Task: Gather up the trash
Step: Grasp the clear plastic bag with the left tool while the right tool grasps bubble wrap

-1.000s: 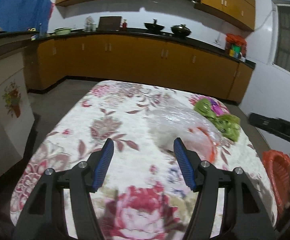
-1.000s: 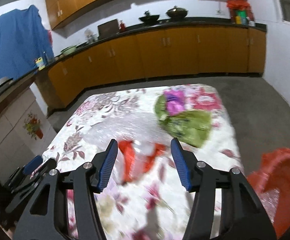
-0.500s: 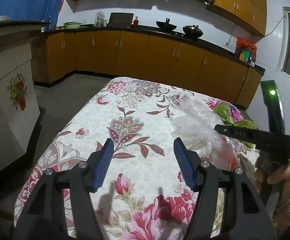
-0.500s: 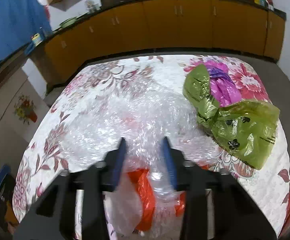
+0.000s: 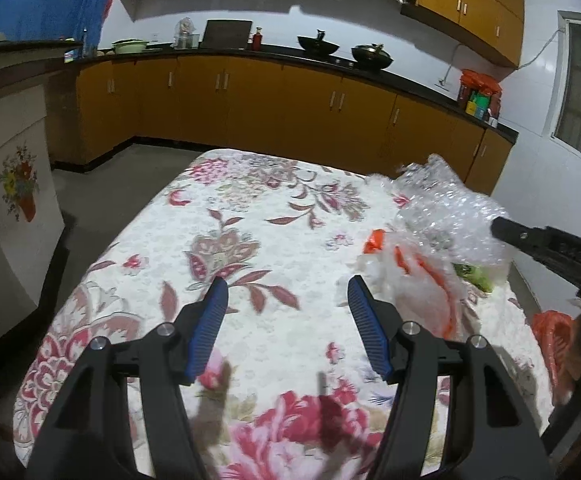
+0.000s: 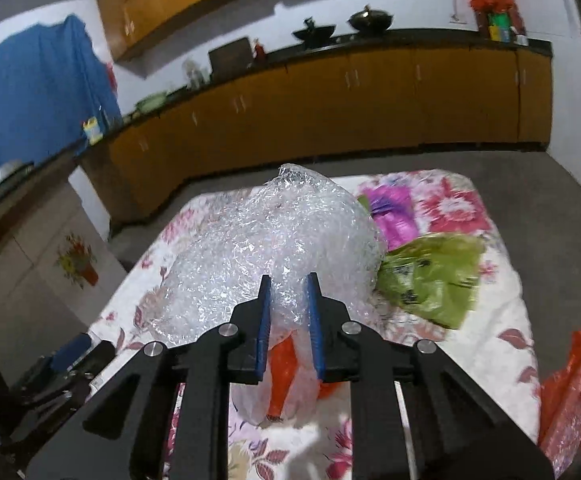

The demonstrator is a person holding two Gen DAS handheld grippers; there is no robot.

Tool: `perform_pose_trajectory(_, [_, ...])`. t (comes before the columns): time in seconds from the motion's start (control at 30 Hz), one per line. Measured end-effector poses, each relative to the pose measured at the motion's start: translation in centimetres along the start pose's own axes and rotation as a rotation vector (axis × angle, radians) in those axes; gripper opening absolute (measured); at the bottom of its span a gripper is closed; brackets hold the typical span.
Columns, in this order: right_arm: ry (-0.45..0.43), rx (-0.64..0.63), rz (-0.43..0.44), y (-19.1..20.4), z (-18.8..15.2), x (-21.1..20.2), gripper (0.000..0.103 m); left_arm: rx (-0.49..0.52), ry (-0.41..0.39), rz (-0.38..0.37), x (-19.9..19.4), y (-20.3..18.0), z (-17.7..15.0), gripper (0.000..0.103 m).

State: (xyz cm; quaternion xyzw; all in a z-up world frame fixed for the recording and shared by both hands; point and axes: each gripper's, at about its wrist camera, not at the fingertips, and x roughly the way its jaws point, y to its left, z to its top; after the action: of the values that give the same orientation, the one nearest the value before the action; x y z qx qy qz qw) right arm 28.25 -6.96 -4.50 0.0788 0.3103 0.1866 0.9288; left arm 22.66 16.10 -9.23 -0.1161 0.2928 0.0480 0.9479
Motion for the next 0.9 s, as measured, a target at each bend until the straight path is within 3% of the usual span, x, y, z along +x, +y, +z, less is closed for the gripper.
perform_pose_trajectory(0.33, [-0.077, 0.068, -0.093, -4.2, -0.8, -5.1, 0.017, 0.073, 0.075, -0.096, 4.0, -6.4, 0.8, 0.062])
perform_pose_trajectory(0.53, [-0.055, 0.102, -0.131, -6.2, -1.9, -6.0, 0.017, 0.075, 0.204, -0.1, 8.5, -8.6, 0.3, 0.062])
perform_pose_trajectory(0.57, [-0.05, 0.106, -0.134, -6.4, -2.1, -6.1, 0.017, 0.07, 0.222, -0.101, 9.1, -8.7, 0.0, 0.058])
perform_pose_trajectory(0.6, [-0.046, 0.11, -0.136, -6.6, -2.3, -6.2, 0.017, 0.072, 0.242, -0.098, 9.7, -8.8, -0.3, 0.043])
perform_pose_trajectory(0.67, [-0.045, 0.112, -0.138, -6.6, -2.7, -6.4, 0.018, 0.086, 0.258, -0.095, 10.2, -8.7, -0.8, 0.023])
perform_pose_trajectory(0.77, [-0.047, 0.115, -0.139, -6.6, -2.8, -6.8, 0.017, 0.092, 0.229, -0.099, 9.3, -8.2, -1.2, 0.015])
perform_pose_trajectory(0.9, [-0.064, 0.114, -0.142, -6.6, -3.1, -8.1, 0.017, 0.103, 0.182, -0.082, 7.1, -7.2, -0.7, 0.014])
